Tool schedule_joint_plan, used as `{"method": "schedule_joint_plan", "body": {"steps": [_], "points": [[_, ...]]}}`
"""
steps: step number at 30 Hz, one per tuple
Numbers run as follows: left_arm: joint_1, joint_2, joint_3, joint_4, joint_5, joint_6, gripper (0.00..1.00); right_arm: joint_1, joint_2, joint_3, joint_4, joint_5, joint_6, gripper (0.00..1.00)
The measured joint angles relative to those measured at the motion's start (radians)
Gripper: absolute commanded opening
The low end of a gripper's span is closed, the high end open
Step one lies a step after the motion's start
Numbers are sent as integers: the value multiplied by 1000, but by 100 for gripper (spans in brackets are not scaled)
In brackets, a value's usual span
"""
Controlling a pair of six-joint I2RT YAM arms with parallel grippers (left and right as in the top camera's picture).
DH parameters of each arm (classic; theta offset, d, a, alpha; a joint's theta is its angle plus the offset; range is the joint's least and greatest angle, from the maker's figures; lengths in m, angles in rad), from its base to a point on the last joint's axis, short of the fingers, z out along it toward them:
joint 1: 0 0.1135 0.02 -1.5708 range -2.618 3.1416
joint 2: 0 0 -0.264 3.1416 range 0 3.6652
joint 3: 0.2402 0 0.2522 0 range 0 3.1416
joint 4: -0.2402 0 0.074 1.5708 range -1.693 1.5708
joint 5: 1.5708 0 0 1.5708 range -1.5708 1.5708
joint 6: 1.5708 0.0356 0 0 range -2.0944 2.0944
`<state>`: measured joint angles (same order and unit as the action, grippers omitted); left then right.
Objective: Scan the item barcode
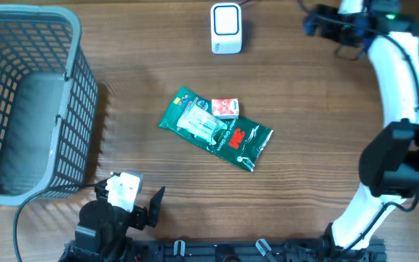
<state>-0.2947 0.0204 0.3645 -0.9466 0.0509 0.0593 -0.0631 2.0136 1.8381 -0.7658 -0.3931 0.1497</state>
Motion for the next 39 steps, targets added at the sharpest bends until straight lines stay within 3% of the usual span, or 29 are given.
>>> {"method": "schedule_joint_plan", "body": {"steps": [3, 8, 13, 17, 19, 21, 23, 24, 27, 29, 31, 32, 35, 39], "points": [[0, 0, 0, 1, 0, 0, 100, 156, 5, -103, -48, -148, 8, 99], [0, 0, 0, 0, 0, 0, 100, 305, 13, -263, -89, -141, 88, 86], [0, 0, 0, 0, 0, 0, 100, 316, 18, -481, 105, -114, 227, 70], [0, 0, 0, 0, 0, 0, 100, 352, 18, -554, 257, -111, 338, 71], [0, 0, 0, 0, 0, 0, 100, 400, 18, -570, 327, -107, 359, 55], [0, 0, 0, 0, 0, 0, 100, 441, 18, -576, 349, -76, 379, 26], [0, 0, 0, 0, 0, 0, 100, 457, 18, -587, 347, -55, 402, 10], [0, 0, 0, 0, 0, 0, 100, 457, 18, -587, 346, -55, 409, 4], [0, 0, 0, 0, 0, 0, 100, 435, 8, -584, 290, -80, 401, 4], [0, 0, 0, 0, 0, 0, 100, 346, -29, -587, 189, -167, 304, 5], [0, 0, 0, 0, 0, 0, 100, 238, -98, -587, 145, -347, 92, 6], [0, 0, 0, 0, 0, 0, 100, 181, -146, -587, 124, -532, -114, 24], [0, 0, 0, 0, 0, 0, 100, 154, -177, -586, 140, -991, -585, 11], [0, 0, 0, 0, 0, 0, 100, 248, -182, -588, 315, -1135, -917, 5]]}}
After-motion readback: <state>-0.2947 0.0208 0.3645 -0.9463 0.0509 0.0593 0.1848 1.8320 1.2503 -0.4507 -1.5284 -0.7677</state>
